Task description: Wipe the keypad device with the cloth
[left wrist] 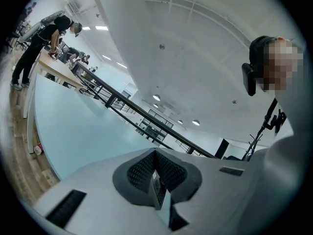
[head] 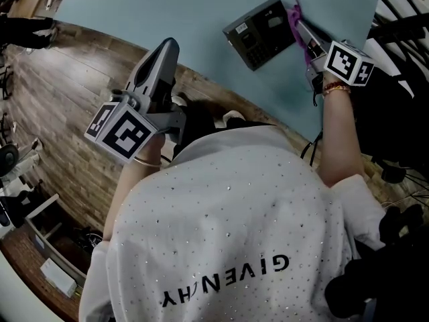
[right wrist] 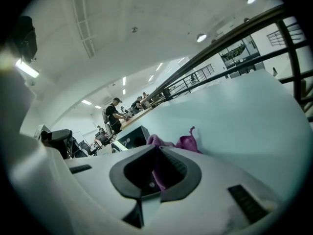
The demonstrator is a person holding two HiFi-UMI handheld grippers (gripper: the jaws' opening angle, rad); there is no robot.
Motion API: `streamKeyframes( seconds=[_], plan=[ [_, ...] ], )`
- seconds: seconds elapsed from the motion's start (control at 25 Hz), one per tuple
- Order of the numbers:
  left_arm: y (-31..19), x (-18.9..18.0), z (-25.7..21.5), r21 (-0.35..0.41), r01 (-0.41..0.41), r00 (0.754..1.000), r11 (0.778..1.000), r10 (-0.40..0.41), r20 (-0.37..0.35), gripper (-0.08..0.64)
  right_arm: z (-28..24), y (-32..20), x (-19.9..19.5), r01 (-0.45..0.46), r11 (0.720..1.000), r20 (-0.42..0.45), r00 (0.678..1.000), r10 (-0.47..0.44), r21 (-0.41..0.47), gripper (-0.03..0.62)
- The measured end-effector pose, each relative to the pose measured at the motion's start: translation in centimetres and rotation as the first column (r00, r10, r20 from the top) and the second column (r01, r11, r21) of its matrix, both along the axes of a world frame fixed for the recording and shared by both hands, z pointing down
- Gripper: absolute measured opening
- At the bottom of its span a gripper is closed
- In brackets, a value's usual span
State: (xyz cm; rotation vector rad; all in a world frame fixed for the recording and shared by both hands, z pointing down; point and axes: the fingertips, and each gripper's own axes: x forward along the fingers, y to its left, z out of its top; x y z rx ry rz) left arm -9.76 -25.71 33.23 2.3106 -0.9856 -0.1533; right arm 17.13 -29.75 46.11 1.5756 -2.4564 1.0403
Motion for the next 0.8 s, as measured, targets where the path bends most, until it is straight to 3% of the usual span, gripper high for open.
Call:
streamKeyframes(
  seconds=[0.36, 0.56, 0.68, 0.8],
  plan=[
    [-0.4, 1.3, 2.0, -0.057, 0.006, 0.999, 0.998, -0.003, 0.053, 0.0, 2.6, 2.3, 1.0, 0.031, 0.997, -0.145, 0.988, -0.042, -0.072, 0.023],
    [-0.9, 1.3, 1.5, -0.042, 0.019, 0.998, 0.999, -0.016, 0.055, 0.0, 3.2, 2.8, 1.1, 0.058, 0.993, -0.232, 0.969, -0.08, -0.103, 0.025],
    [-1.1, 1.5, 0.1, 0.003, 0.018, 0.999, 1.0, -0.018, 0.041, 0.0, 2.2, 2.5, 1.8, 0.063, 0.993, -0.232, 0.969, -0.084, -0.098, 0.025],
    [-1.7, 0.8, -0.9, 0.016, 0.043, 0.999, 0.999, -0.043, 0.028, 0.0, -0.8, 0.6, 2.3, 0.046, 0.998, -0.178, 0.983, -0.051, -0.033, 0.023]
  ],
)
